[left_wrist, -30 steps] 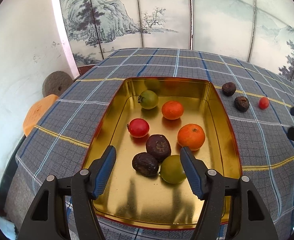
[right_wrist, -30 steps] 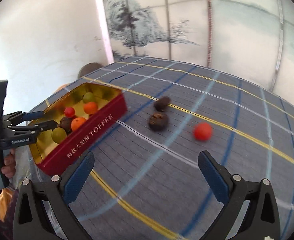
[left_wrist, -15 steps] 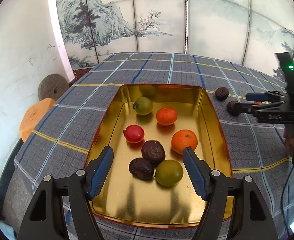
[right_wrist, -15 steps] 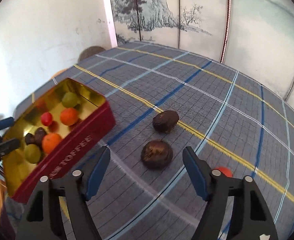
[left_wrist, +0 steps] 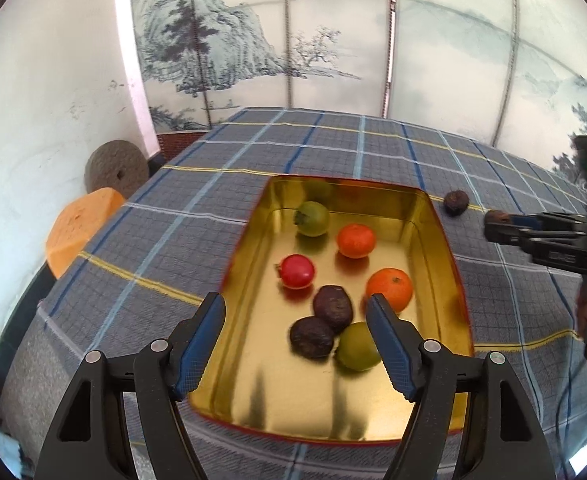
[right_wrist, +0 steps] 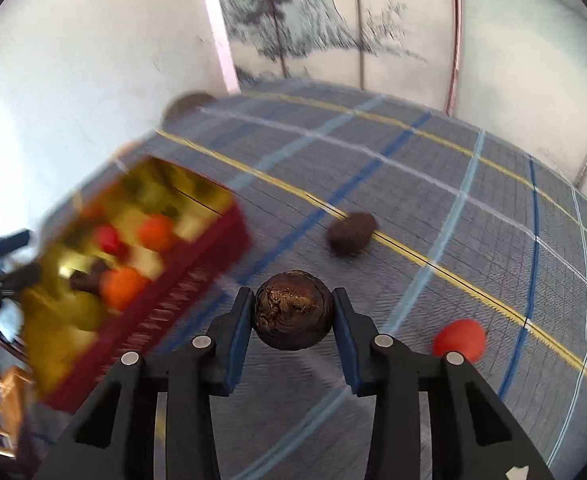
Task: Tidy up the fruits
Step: 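Lower the brown date into the tin and open the right tool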
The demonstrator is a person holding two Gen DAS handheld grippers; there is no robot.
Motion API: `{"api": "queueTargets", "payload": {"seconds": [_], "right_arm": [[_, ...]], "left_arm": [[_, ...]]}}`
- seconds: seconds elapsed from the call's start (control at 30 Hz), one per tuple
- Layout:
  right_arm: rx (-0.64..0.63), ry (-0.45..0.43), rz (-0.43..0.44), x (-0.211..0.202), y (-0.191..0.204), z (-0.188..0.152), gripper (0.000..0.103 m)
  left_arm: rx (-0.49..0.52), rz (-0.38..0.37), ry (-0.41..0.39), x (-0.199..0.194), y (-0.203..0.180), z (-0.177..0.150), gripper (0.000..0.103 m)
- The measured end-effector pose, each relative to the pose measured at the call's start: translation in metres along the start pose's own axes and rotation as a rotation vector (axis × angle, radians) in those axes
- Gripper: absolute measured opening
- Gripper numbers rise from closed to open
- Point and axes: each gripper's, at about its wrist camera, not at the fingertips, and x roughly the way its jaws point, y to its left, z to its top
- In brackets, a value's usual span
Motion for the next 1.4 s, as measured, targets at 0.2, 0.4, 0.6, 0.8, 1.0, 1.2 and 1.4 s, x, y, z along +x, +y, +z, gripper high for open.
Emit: {"api": "queueTargets", "payload": {"seconds": [0.2, 0.4, 0.6, 0.8, 1.0, 1.2, 1.4], "right_arm": [[-0.054, -0.061, 0.167, -0.025, 0.057, 0.024, 0.036], [-0.112, -0.025, 0.259, 0.008, 0.104, 0.043, 0.036], [-0.125, 0.04, 0.272, 0.05, 0.128, 0.05, 0.036], [-0.106, 0.072, 0.264, 0.07, 0.129, 0.052, 0.036], [-0.094, 0.08, 0.261, 0.08, 0.13, 0.056, 0.039], [-0.054, -0.064, 0.237, 0.037, 0.115, 0.059, 0.067], [-0.061, -0.157, 0.038, -0.027, 0.067, 0.015, 0.087]], "left_arm": [[-0.007, 0.03, -0.014, -0.014, 0.011, -0.007, 0.074], [-0.034, 0.038, -0.008, -0.02, 0.023, -0.013, 0.074], [-0.028, 0.054, -0.016, -0.022, 0.027, -0.014, 0.074], [-0.033, 0.051, 0.0, -0.018, 0.031, -0.016, 0.074], [-0.03, 0.057, 0.009, -0.017, 0.031, -0.018, 0.074], [-0.016, 0.066, 0.015, -0.019, 0.028, -0.017, 0.074], [0.03, 0.064, 0.006, -0.027, 0.011, -0.012, 0.074]]}}
